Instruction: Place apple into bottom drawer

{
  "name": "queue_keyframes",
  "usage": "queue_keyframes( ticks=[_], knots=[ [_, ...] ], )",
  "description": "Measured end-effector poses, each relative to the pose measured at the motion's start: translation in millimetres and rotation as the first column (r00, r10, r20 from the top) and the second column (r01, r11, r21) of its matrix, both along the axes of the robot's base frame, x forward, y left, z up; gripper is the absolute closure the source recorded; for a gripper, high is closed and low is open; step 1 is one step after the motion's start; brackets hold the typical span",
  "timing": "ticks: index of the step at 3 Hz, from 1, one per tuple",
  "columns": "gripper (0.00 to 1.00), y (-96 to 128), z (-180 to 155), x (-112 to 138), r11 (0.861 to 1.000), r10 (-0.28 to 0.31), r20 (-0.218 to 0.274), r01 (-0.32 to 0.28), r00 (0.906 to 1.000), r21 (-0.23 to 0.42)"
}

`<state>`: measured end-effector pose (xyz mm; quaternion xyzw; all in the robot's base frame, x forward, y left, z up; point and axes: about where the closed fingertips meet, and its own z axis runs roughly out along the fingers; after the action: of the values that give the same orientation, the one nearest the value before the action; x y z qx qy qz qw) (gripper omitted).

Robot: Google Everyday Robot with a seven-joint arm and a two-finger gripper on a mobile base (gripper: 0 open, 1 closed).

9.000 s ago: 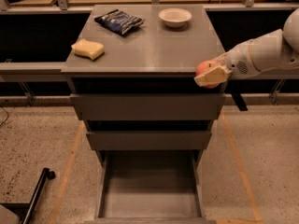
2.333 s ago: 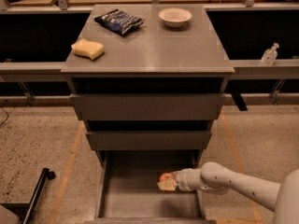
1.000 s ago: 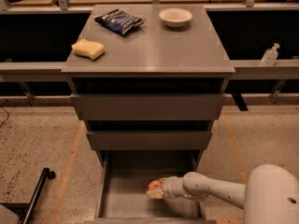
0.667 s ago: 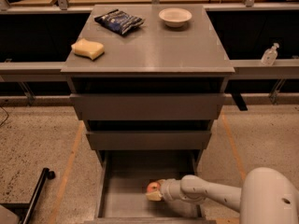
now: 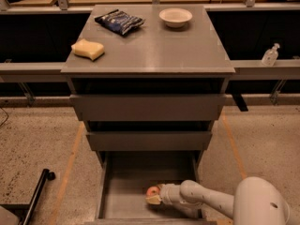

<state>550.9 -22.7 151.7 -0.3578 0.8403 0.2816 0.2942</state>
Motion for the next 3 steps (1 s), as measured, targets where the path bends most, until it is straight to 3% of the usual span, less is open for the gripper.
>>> queue_keyframes(
  ticks=[1,3],
  knots=[
    [0.58,-1.5,-21.2,4.9,1.000,-0.015,-0.014,0.015,0.9998,0.005],
    [0.13,-1.0,-25.1,6.3,1.000,-0.018,-0.008,0.018,0.9998,0.008]
  ],
)
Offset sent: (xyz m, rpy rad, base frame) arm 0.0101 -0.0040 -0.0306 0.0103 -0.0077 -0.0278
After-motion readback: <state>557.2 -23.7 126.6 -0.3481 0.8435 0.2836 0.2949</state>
